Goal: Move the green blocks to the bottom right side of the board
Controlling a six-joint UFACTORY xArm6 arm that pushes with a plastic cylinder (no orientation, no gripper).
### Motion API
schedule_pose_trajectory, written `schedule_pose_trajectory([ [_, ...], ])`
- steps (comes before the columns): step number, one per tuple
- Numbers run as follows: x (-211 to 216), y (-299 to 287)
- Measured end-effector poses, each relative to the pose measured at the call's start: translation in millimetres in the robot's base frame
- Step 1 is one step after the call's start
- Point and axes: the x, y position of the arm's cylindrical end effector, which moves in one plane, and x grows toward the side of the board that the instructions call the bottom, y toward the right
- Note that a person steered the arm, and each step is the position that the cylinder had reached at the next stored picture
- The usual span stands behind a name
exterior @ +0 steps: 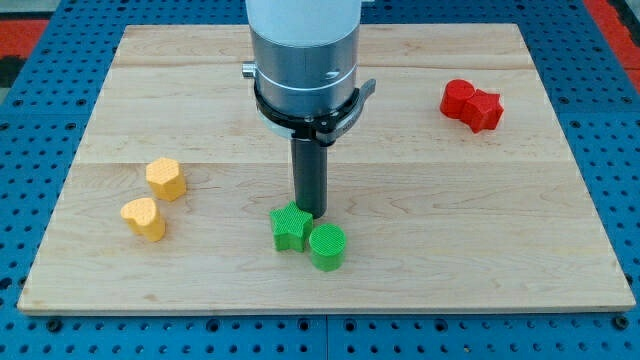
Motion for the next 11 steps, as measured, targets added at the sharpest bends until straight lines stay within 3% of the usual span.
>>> schedule_pose_trajectory([
  [2,44.3,-11.8],
  [3,36.4,-24.3],
  [4,54.6,-34.2],
  [7,60.1,108.5],
  [9,41.6,79.9],
  [11,37.3,154.8],
])
